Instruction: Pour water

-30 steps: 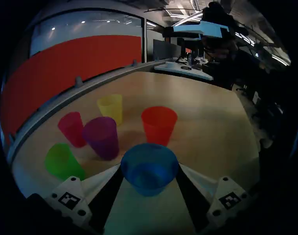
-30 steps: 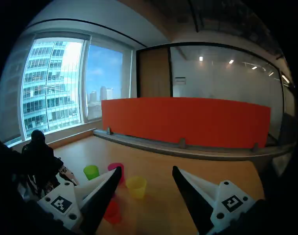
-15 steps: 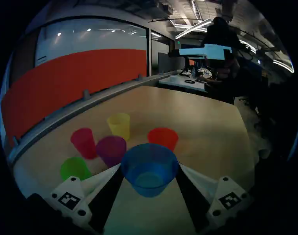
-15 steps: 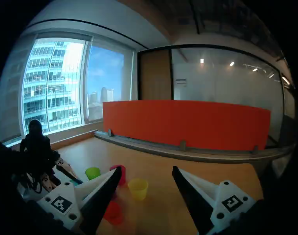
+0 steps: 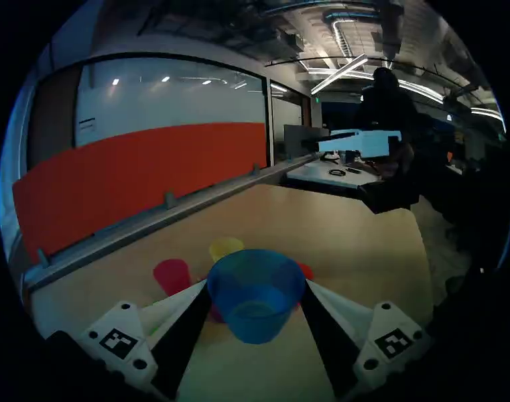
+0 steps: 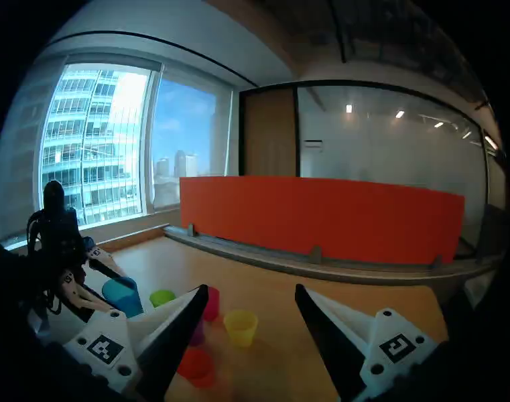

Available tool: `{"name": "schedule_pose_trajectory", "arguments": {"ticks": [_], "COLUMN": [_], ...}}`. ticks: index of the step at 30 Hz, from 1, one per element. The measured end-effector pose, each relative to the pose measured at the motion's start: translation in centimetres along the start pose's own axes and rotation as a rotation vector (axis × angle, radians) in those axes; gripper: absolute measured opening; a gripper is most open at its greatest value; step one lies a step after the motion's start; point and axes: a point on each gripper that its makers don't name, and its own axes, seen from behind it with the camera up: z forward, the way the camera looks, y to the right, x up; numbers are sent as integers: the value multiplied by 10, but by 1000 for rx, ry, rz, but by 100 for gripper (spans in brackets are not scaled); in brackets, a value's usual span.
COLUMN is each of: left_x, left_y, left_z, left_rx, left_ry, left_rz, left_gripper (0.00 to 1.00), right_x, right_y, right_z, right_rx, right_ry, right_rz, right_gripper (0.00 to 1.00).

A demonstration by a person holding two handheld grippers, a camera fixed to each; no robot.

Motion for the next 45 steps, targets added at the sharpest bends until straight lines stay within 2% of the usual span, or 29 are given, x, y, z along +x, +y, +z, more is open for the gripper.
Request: {"name": "schedule_pose_trajectory", "arguments": {"ticks": [9,21,33,45], "left_x": [33,71,89,92], "left_y": [-11,-11,-10,-14], "left_z": [-17,-31,-40,-44], "left_rx": [32,52,71,87], "left_ry": [83,175,236,253], "left_rz": [-8,-11,-12,-21], "left_gripper": [87,87,87,87], "right_x": [4,9,11,11], "right_y": [-2,-6,-8,-10], "right_z": [0,-2,-3,2], "right_rx": [-1,2,5,10], "right_ry": [5,18,26,26], "right_rz": [-4,-10,-14,-21], "right_gripper": [100,100,100,100]}}
